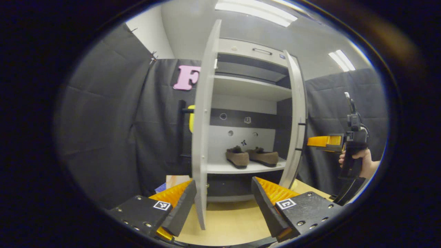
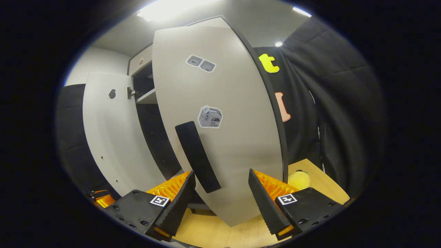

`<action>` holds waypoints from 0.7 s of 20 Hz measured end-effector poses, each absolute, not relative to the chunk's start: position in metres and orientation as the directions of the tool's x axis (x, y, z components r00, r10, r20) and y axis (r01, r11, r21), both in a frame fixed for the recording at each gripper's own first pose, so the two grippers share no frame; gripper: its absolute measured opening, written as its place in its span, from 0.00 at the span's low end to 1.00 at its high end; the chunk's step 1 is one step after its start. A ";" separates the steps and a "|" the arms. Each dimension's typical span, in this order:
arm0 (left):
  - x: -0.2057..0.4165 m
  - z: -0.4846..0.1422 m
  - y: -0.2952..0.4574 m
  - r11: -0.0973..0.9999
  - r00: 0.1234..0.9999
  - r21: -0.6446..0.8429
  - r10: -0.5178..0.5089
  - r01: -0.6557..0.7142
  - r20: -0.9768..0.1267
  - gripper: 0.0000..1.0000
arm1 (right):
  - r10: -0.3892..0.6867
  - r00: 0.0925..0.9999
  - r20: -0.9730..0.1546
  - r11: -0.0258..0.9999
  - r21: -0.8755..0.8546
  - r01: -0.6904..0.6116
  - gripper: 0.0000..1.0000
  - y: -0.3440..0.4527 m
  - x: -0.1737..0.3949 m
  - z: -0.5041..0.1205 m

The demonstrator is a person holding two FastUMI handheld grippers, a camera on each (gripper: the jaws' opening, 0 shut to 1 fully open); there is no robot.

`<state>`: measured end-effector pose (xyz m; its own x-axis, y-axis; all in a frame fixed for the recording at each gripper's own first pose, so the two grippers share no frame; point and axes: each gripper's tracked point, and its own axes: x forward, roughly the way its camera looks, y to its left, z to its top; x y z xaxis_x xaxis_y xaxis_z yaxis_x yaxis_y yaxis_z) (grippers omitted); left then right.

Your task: Grab one shoe with the right hand and put it into the shoe cabinet, grab the other shoe with the left hand and put it into the shoe cabinet; then close the right door with the right hand and the left door with the left hand.

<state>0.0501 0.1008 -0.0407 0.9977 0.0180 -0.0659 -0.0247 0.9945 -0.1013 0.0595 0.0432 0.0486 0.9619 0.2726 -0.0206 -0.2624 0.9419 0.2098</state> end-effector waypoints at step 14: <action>0.101 0.002 0.249 0.972 0.980 -0.126 0.196 -0.200 -0.042 0.94 | 0.184 0.980 -0.078 0.980 0.084 -0.178 0.98 0.010 0.039 0.018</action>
